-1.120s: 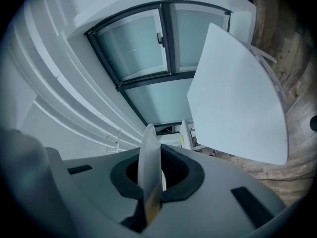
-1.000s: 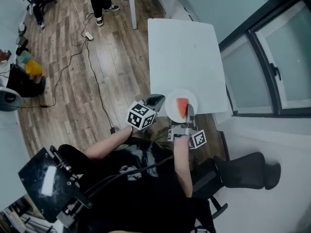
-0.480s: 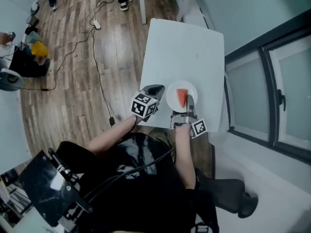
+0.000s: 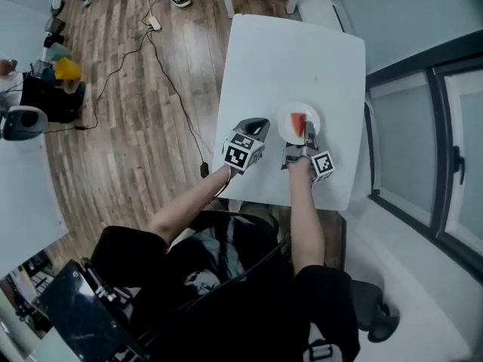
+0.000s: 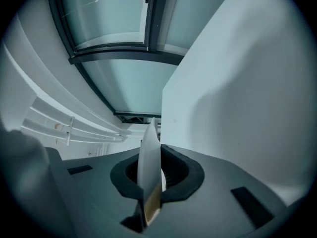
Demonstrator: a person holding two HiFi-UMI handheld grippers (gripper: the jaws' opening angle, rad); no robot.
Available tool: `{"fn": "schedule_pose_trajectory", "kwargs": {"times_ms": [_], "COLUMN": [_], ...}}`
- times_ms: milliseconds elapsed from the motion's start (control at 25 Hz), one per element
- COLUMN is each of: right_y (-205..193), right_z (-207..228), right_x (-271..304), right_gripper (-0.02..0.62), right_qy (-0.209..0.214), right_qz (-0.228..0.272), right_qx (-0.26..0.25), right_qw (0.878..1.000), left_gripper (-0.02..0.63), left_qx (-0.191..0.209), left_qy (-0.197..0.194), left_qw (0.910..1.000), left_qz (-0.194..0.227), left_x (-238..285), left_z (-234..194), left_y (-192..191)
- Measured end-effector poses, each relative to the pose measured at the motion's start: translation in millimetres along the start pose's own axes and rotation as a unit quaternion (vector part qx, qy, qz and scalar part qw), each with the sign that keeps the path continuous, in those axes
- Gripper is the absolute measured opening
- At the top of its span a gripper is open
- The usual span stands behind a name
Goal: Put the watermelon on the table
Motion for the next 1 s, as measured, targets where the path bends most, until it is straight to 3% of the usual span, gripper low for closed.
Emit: {"fn": "schedule_pose_trajectory", "kwargs": {"times_ms": [80,280,400,520,600,680,840,920,1000], "right_y": [5.5,10.3,15.5,24.1,28.2,29.1,39.4,46.3,44.0], "right_z": [6.5,29.9,22.9,12.8,10.5,4.8,1.8,7.8,19.5], "right_x": [19.1,63.1,86.7,104.4,108.2,110.1,109.3,106.7,108.4], "right_gripper": [0.021,0.021,0.021,0.021,0.028,0.048,0.12,0.148,0.164], "right_qy": [-0.015,-0.071,-0.088,-0.113,-0.141,-0.167,-0.225,-0.256,-0.275], "right_qz": [0.009,0.021,0.031,0.031,0.03,0.027,0.032,0.044,0.038], "right_qx": [0.007,-0.005,-0.017,-0.089,-0.164,-0.268,-0.433,-0.506,-0.598], "right_qw": [1.0,0.997,0.996,0.989,0.976,0.949,0.872,0.823,0.752], "left_gripper": [0.003,0.003,0.003,0.003,0.003,0.005,0.005,0.003,0.003], "left_qx": [0.004,-0.06,-0.071,-0.06,-0.061,-0.069,-0.066,-0.064,-0.063], "left_qy": [-0.01,-0.002,0.003,0.003,0.005,0.011,0.011,0.007,0.005], "left_qw": [0.9999,0.9982,0.9974,0.9982,0.9981,0.9976,0.9978,0.9979,0.998], "left_qz": [-0.012,-0.004,-0.003,-0.007,-0.006,0.001,0.007,0.004,0.0], "left_x": [8.8,10.2,6.3,5.9,2.6,-3.0,-7.9,-6.9,-6.2], "left_z": [2.4,-13.9,-28.1,-33.8,-34.4,-35.3,-36.2,-34.2,-32.9], "left_y": [0.4,-8.9,-0.8,8.5,9.8,11.1,21.5,20.2,17.1]}}
Point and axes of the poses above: the fingertips, and each gripper's own axes: x forward along the fingers, z to its right, y out of its top, the point moved 1 cm from there along -x, backward along the fingers, and after that the axes turned 15 degrees about -y, right-handed, at the moved point
